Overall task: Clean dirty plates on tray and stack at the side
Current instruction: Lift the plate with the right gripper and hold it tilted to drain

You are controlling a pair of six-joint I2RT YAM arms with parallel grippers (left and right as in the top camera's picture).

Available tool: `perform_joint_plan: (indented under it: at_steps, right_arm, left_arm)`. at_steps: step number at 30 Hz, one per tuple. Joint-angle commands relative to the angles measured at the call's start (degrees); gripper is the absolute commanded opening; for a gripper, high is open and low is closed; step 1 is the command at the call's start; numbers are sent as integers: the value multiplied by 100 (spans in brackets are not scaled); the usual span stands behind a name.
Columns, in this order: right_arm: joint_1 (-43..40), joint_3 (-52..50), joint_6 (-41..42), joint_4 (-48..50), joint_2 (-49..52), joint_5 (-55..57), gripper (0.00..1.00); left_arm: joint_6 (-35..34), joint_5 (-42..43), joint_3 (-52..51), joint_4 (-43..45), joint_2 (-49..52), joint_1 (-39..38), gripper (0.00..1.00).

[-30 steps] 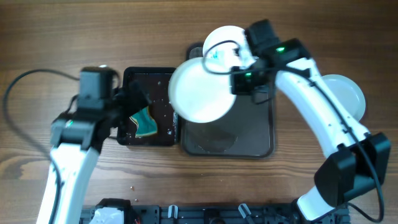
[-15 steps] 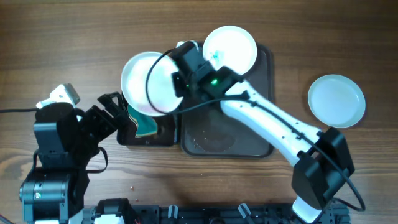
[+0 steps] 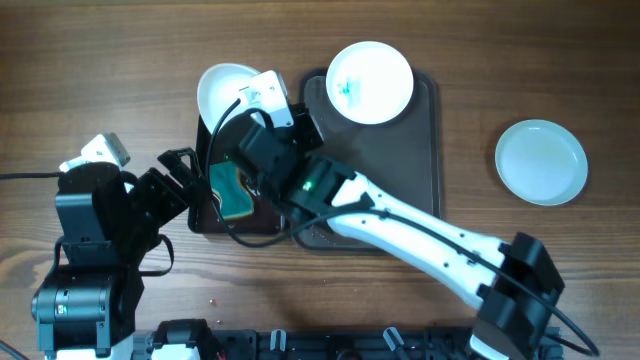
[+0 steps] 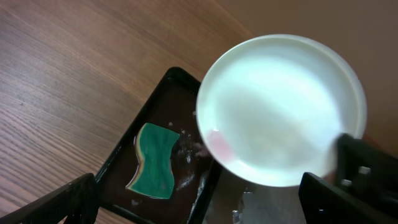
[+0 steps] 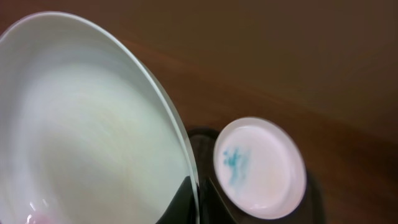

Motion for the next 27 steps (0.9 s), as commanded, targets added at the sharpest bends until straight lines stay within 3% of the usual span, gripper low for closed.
perform_joint_plan:
  at_steps: [1, 9, 27]
  right_arm:
    - [181, 85, -424, 142, -310, 1067, 4]
    - [326, 85, -763, 160, -310, 1797, 4]
    - [629, 85, -1432, 466, -310, 2063, 4]
  left_arm:
    - [7, 48, 79, -4, -4, 52, 100]
    - [7, 48, 79, -4, -4, 52, 100]
    - [7, 48, 79, -4, -4, 52, 100]
